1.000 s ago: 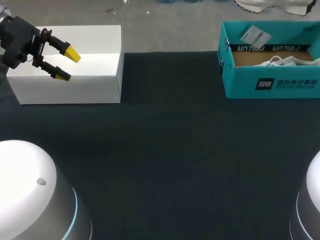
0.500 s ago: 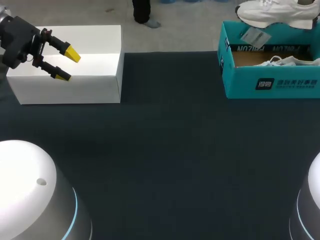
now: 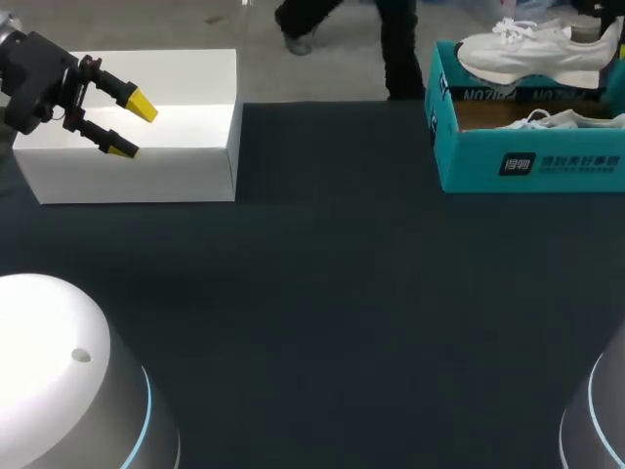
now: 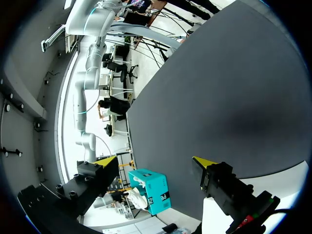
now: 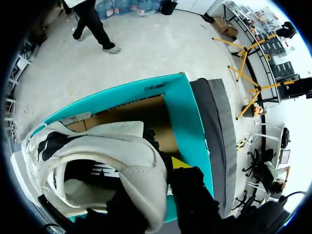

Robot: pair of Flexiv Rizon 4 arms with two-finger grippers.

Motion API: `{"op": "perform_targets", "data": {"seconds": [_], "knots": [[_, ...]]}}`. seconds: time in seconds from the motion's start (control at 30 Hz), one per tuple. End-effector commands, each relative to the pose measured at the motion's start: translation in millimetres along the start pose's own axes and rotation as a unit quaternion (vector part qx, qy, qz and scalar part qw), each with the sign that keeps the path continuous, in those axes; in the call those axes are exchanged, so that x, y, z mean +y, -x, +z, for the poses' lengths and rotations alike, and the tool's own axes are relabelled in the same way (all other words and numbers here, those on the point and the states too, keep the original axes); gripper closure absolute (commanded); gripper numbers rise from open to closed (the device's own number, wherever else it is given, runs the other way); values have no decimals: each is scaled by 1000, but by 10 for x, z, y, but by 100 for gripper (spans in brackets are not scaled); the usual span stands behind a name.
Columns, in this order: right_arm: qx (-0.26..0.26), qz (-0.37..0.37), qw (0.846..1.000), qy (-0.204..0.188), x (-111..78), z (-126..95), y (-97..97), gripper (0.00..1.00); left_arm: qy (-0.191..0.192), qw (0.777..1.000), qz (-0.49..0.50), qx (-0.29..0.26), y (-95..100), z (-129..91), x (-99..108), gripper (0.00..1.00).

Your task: Take the shoe out of the shoebox, open the shoe tongue, remove and reinsert the insole, then place the shoe into the shoebox

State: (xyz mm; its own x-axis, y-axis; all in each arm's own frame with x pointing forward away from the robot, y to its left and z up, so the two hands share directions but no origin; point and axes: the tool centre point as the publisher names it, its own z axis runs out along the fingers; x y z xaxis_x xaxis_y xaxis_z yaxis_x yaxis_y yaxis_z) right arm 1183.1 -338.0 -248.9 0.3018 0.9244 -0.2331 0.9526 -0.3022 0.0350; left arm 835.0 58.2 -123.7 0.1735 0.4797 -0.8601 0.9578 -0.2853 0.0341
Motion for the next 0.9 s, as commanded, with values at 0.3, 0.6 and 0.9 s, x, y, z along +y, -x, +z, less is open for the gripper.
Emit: {"op": "perform_targets", "data": {"seconds": [0.3, 0.6, 0.9], "knots": [[-23, 4, 1000, -5, 288, 430, 22, 100, -1, 1000, 0, 1, -1, -10, 1, 0], [-31, 7, 999, -26, 403, 751, 0, 100, -1, 1000, 0, 1, -1, -10, 1, 0], [-63, 6, 998, -31, 345, 1061, -47, 100, -1, 1000, 0, 1, -1, -10, 1, 0]]}}
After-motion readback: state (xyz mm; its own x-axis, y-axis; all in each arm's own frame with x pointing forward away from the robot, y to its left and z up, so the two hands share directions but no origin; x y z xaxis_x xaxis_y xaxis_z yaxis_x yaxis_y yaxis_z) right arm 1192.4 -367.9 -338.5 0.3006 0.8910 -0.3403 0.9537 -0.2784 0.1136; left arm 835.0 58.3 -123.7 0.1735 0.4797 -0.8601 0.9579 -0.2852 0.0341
